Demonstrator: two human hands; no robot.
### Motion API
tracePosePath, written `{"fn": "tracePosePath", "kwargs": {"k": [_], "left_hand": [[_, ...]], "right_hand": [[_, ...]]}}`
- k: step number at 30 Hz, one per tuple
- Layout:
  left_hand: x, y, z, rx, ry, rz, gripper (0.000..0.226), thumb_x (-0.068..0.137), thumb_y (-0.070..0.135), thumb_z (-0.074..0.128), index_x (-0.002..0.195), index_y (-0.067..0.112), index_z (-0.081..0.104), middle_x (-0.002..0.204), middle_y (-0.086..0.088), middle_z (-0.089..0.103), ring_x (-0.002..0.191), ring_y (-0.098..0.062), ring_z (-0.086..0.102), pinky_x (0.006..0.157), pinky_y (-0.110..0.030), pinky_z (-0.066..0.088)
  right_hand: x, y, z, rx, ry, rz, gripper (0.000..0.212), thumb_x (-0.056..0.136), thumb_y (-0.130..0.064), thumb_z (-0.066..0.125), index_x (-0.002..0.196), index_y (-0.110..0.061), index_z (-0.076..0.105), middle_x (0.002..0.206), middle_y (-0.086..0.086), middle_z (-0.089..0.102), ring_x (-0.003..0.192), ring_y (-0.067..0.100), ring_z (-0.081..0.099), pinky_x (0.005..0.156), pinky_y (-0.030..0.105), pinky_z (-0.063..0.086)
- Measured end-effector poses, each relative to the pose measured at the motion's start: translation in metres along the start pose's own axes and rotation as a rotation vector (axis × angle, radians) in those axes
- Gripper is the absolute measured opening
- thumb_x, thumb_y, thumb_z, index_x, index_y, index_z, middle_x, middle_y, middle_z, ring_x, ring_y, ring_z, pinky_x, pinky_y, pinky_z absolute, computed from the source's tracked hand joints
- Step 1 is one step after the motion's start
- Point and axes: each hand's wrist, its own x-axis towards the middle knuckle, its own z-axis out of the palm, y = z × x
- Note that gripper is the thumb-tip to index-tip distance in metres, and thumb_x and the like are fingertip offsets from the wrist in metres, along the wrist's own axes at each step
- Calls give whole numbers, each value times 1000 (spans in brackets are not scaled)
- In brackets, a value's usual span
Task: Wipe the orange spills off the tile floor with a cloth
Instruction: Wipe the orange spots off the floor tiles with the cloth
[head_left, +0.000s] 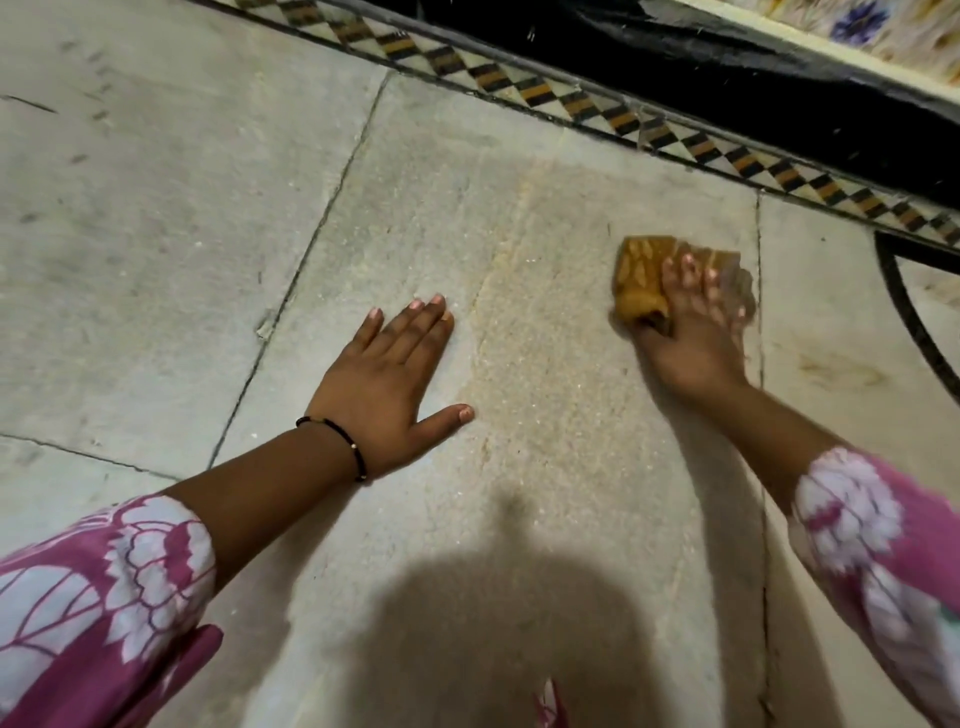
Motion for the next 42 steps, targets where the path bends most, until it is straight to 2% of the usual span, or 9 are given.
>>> {"fn": "tracePosePath", "kwargs": {"k": [5,10,16,19,24,32,34,38,42], "left_hand": [[1,-1,-1,-22,19,-2,89,84,71,28,150,14,9,158,-2,7,145,-13,4,118,-37,-1],[1,-1,1,-31,27,-6,90,83,70,33,150,14,12,158,-3,13,145,-15,9,118,-37,2],[-20,-7,-12,-194,81,-13,83,85,63,38,148,12,21,156,-5,16,143,-15,14,117,-36,6],[-53,-13,-17,-256,152,-134,77,87,59,35,148,13,21,156,-1,16,143,-13,15,117,-38,8],[-85,-13,-16,-442,283,-291,66,92,47,31,148,13,21,154,-5,24,141,-19,24,114,-46,23],[-95,-17,-13,-194,189,-275,70,91,50,27,146,7,25,152,-9,29,140,-20,25,117,-33,9],[-94,-16,-11,-137,151,-281,71,90,51,27,147,8,23,153,-8,27,141,-20,23,117,-31,4],[-93,-14,-11,-73,130,-282,72,91,52,28,148,9,20,155,-7,22,143,-19,18,117,-32,2],[-93,-13,-8,-44,102,-218,72,91,52,32,147,8,22,155,-7,20,143,-19,15,117,-38,4]], "right_hand": [[20,-38,-3,-82,-85,-252,81,80,-54,37,150,-34,1,159,-6,-7,144,14,-12,116,47,-4],[-81,-23,3,-132,-226,-574,84,78,-57,35,150,-34,-2,159,-6,-4,145,17,-10,115,54,1],[-183,5,-7,-283,-315,-665,105,71,-75,45,151,-17,10,160,5,6,145,28,1,108,48,11],[-204,-26,5,-292,-321,-664,114,63,-82,45,151,-16,15,159,6,12,145,30,3,107,47,9],[-164,-113,39,-189,-254,-896,93,76,-64,48,151,-27,7,160,-5,3,146,22,-4,111,60,-2],[-72,-141,29,-102,-148,-526,72,87,-45,37,149,-39,1,157,-16,-9,144,11,-12,114,50,-9],[-98,-124,30,-95,-145,-579,76,78,-49,25,149,-37,2,155,-16,-9,144,13,-10,115,48,-9],[-167,-48,27,-43,-170,-663,70,83,-39,35,149,-38,13,158,-14,8,146,15,3,114,41,1],[-179,26,5,-10,-138,-407,72,79,-36,32,147,-44,12,157,-18,6,145,12,3,115,44,1]]}}
